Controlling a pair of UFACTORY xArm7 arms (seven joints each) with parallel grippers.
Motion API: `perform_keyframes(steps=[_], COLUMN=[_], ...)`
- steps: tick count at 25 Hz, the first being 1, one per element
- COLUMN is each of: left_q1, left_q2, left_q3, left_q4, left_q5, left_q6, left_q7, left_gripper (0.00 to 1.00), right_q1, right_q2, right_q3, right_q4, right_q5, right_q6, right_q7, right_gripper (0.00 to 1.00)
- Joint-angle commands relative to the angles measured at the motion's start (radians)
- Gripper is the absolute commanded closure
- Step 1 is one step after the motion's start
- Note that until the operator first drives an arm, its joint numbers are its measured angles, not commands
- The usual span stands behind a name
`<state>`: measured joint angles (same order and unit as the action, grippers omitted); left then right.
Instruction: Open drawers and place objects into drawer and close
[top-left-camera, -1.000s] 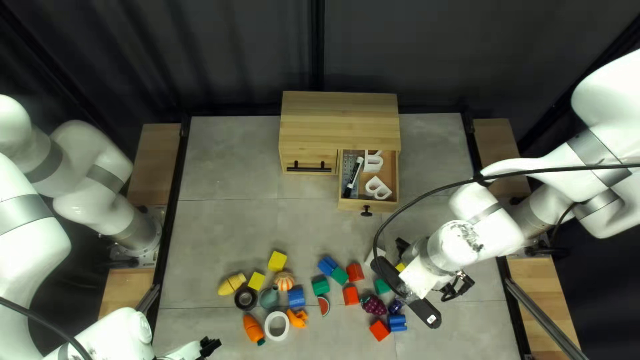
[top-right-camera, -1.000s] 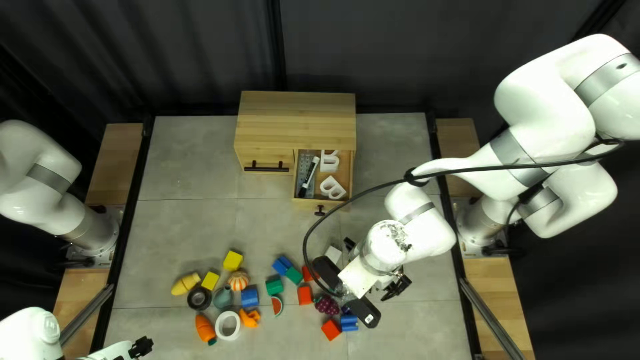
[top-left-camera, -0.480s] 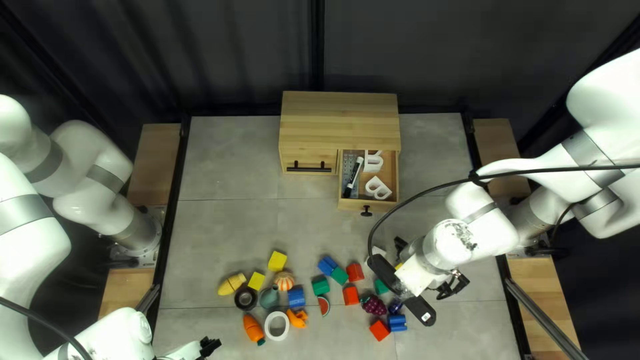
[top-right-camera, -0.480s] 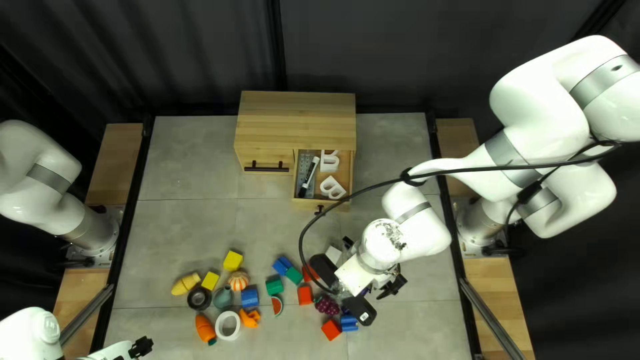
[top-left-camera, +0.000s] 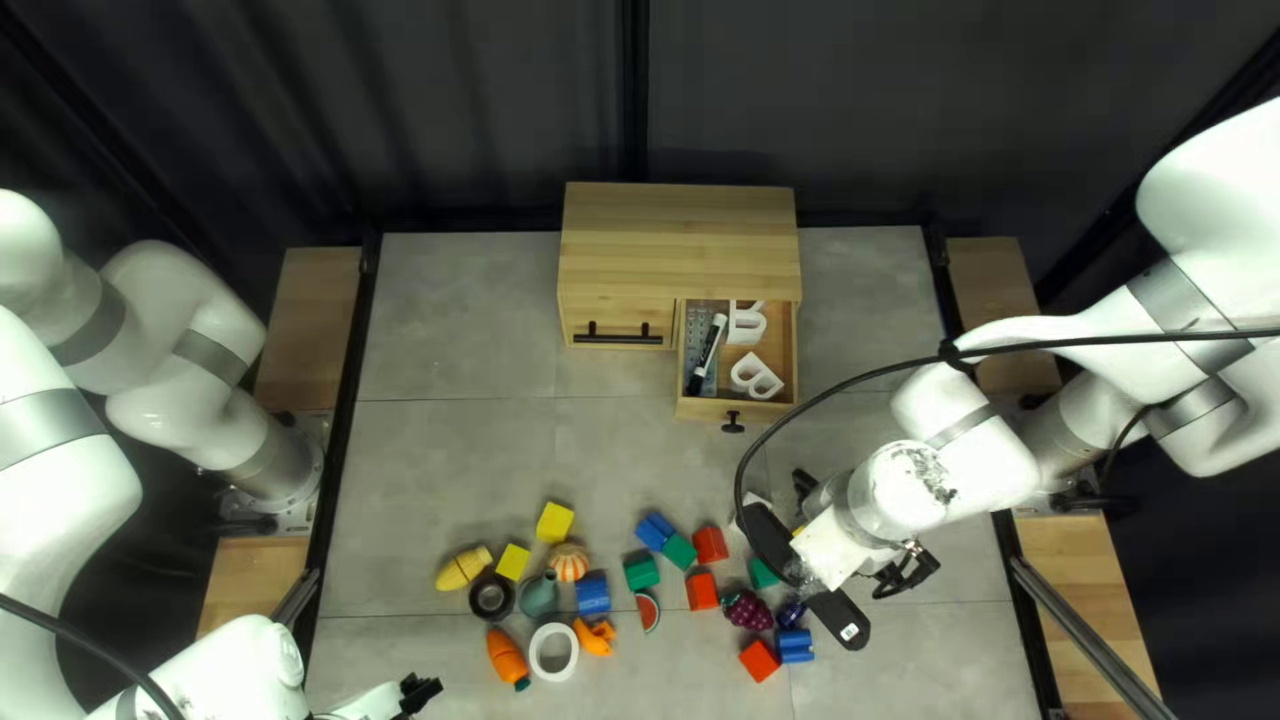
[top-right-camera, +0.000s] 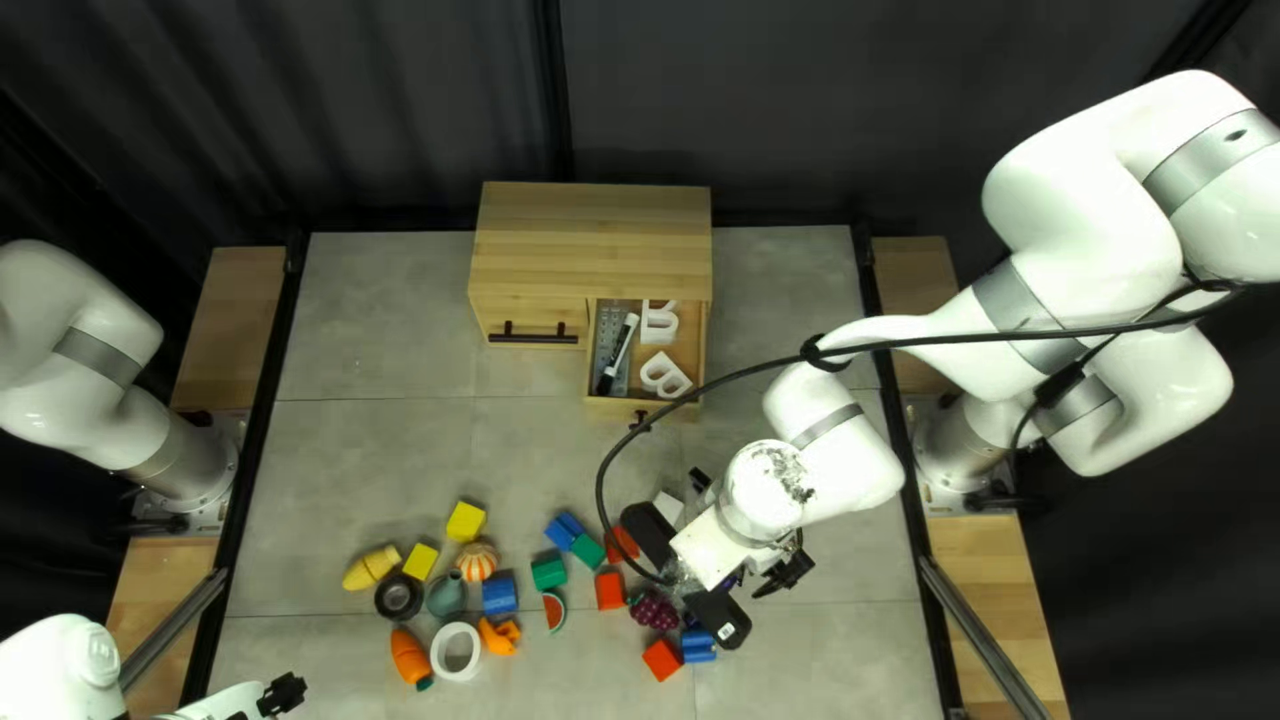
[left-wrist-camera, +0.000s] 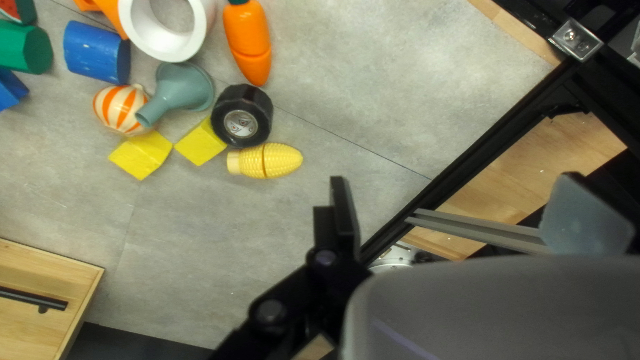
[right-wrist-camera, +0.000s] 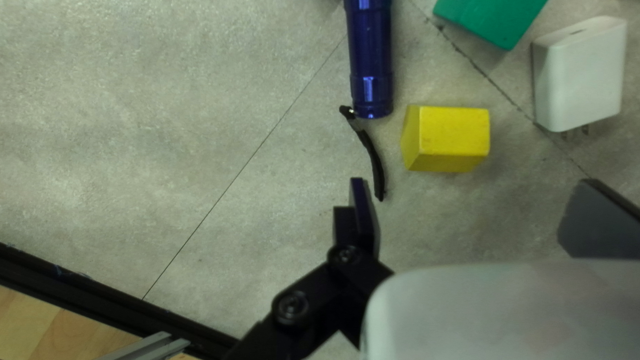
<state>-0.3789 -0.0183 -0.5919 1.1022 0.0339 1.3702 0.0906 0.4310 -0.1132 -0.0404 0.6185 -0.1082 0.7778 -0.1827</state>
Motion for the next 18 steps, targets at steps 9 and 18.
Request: perform_keyframes(steps=[9, 18], left_q1=[0.0, 0.0], left_q2=[0.0, 0.0], left_q3=[0.0, 0.0], left_q4=[0.0, 0.0], left_q5=[0.0, 0.0], left_q6=[0.0, 0.0], left_q7=[0.0, 0.0], left_gripper=[0.0, 0.0], right_q1=[0.011, -0.009], right_q2=[-0.137, -0.032], right_q3=[-0.053, -0.101], right_q4=[0.144, 0.285], right_q5=[-0.065, -0.11], right_q6=[0.175, 0.205], right_q7=[-0.42, -0.72], right_gripper=[0.0, 0.0])
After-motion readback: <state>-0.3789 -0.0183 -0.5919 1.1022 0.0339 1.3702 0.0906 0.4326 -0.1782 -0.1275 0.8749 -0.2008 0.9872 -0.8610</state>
